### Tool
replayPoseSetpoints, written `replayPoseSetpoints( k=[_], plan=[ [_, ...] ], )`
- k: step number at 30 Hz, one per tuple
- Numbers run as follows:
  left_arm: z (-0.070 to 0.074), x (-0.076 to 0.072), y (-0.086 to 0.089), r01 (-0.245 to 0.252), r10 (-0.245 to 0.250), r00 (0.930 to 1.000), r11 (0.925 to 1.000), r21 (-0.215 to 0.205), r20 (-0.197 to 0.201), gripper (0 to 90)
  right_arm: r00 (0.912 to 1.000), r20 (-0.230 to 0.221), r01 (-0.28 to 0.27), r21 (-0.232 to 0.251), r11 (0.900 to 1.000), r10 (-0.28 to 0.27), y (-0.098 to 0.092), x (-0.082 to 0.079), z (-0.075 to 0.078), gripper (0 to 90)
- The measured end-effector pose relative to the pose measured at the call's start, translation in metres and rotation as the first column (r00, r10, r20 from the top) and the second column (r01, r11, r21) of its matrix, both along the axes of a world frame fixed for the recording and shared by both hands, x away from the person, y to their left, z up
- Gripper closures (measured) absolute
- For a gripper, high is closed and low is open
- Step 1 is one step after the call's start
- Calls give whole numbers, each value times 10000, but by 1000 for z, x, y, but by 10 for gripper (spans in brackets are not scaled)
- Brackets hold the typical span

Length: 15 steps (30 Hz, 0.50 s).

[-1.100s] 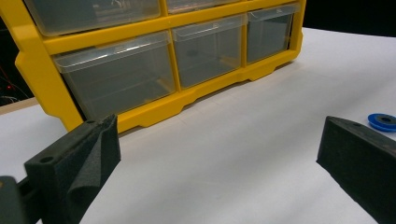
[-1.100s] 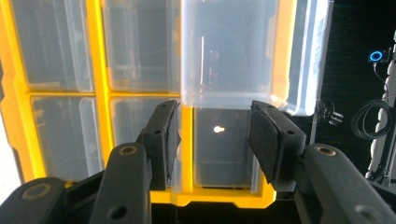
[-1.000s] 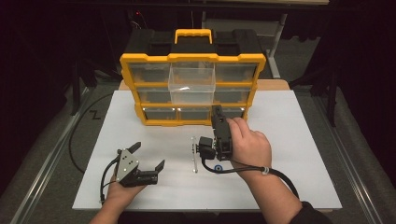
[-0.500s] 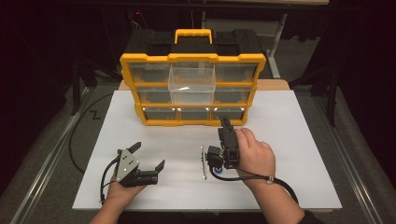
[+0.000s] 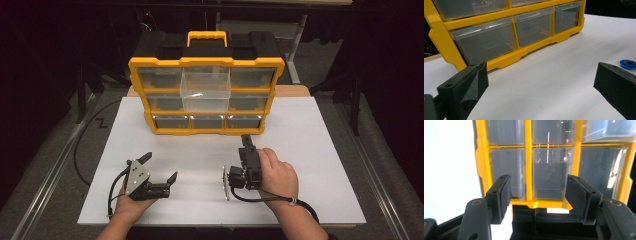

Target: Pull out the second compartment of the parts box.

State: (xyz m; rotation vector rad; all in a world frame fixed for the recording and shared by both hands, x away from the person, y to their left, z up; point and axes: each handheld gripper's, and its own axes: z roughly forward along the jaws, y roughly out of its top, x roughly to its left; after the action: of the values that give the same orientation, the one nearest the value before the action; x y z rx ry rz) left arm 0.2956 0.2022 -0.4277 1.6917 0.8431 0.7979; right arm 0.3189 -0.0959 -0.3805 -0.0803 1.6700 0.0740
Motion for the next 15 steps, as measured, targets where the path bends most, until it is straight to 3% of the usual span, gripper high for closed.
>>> replayPoseSetpoints(
  k=[15],
  plan=[
    [0, 0, -2, 2, -2, 10000, 10000, 75, 51, 1, 9992, -255, 299, 81, 9995, -297, -22, -5, -33, 394]
  ],
)
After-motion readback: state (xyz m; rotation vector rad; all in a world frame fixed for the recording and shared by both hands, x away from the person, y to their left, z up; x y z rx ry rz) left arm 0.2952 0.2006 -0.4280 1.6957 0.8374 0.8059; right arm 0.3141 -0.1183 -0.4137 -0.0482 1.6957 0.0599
